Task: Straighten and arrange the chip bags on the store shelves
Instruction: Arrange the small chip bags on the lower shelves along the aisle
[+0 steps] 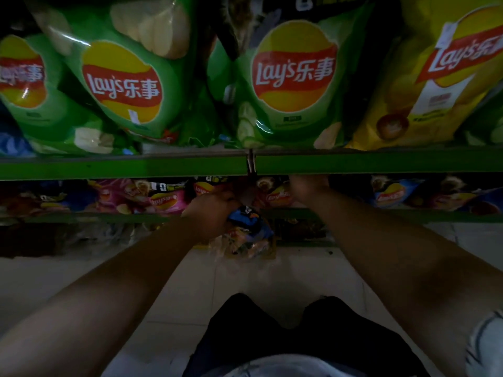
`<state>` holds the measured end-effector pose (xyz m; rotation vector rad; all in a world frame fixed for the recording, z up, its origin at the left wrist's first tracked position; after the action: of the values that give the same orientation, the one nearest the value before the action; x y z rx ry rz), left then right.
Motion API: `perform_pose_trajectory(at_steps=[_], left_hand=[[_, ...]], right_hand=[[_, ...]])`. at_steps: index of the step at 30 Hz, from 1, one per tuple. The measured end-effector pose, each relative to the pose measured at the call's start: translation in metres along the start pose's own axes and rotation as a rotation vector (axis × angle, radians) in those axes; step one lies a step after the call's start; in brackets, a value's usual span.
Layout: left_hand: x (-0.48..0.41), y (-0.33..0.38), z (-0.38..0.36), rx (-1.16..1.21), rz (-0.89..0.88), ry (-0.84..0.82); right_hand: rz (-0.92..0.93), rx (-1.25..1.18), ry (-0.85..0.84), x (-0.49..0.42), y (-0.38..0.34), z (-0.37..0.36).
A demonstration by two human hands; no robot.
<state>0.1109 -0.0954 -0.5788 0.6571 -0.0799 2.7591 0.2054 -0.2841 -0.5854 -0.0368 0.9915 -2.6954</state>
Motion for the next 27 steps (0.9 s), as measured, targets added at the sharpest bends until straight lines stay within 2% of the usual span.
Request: perform_pose_trajectory(at_steps=[3,5,8,10,13,14,17,22,27], left_hand=[[-0.001,-0.001,0.005,0.077,-0.02,0.019],[-0.007,0.0,0.008,0.128,-0.01,0.034],[-0.016,0.004,0.011,0.153,0.037,0.033],[-0.023,0.016,0.016,0.152,0.042,0.041],[-0.033,0.046,0.024,0.189,0.007,0.035],[-0.037,0.059,0.026,0.214,-0.011,0.027],[-0.047,0.104,0.033,0.227,-0.057,0.028],[-0.076,0.159,0.049,0.232,0.009,0.097],[-0.113,0.183,0.045,0.198,0.142,0.103]], right_hand=[[0.066,0.087,-0.316,-0.002,-0.02,-0.049],[-0.026,0.097,-0.441,0.001,-0.02,-0.06],[-0.129,0.086,-0.385,0.009,-0.014,-0.039],[-0.033,0.116,-0.243,0.013,-0.016,-0.009],[0.039,0.033,-0.083,0.046,-0.002,0.036],[0.01,0.076,-0.028,0.06,0.011,0.052],[-0.098,0.169,-0.007,0.108,0.063,0.086],[-0.5,0.245,-0.031,0.173,0.169,0.149],[-0.59,0.254,0.051,0.188,0.227,0.196]])
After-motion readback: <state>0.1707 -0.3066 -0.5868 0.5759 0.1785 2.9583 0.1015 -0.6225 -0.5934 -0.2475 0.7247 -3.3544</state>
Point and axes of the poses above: each hand's wrist, its own x-axis away from the middle knuckle, its own z-axis out of the back of the hand, y = z × x, the point moved 9 cm from there along -x, towards the middle knuckle, and after that the axes turned 9 degrees about z, right-handed, at the moved point
